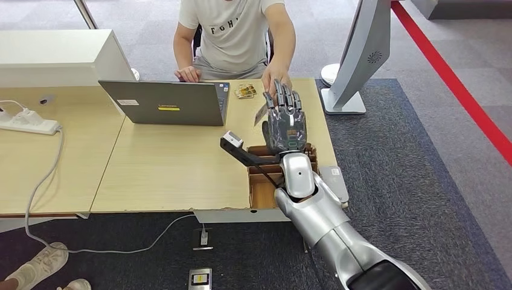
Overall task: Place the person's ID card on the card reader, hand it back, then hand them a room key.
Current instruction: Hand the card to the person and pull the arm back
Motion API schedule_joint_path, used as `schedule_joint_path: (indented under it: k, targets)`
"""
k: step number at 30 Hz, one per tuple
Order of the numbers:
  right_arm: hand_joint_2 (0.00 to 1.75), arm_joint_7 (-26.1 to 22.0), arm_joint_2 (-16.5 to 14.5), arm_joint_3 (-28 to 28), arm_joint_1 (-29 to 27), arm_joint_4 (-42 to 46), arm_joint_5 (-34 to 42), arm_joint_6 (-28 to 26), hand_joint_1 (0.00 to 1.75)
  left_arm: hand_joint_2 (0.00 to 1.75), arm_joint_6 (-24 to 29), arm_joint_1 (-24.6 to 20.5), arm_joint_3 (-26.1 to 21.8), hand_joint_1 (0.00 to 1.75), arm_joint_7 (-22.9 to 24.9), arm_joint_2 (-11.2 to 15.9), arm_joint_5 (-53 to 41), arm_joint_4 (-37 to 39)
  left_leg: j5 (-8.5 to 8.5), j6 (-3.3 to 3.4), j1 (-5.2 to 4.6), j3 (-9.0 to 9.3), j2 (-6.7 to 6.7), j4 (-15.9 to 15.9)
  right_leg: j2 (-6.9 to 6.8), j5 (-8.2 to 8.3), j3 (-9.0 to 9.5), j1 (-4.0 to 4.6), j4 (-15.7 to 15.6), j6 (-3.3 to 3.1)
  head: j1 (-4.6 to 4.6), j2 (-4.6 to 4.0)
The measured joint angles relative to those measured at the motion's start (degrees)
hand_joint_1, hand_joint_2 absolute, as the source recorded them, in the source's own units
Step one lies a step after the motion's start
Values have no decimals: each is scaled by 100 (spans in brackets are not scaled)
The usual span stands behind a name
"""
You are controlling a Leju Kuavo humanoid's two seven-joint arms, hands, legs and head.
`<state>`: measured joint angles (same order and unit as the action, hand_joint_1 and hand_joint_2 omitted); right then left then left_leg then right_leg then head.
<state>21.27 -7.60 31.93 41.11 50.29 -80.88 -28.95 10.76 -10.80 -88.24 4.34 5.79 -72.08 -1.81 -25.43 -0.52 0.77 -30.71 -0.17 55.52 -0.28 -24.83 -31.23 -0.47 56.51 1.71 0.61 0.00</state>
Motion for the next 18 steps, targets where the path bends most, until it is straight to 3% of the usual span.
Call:
schedule_joint_path:
  k: [11,18]
  targets:
    - [175,-123,82,0,-26,-2,275,-115,0,175,246,1,0,0,108,-9,27,0,0,0,0,1,1,1,1,0,-1,0,0,0,-1,0]
    - [175,-264,273,-14,-196,406,872,205,0,175,331,3,0,0,161,-27,134,2,0,0,0,3,2,2,0,0,-1,0,-4,0,-1,0]
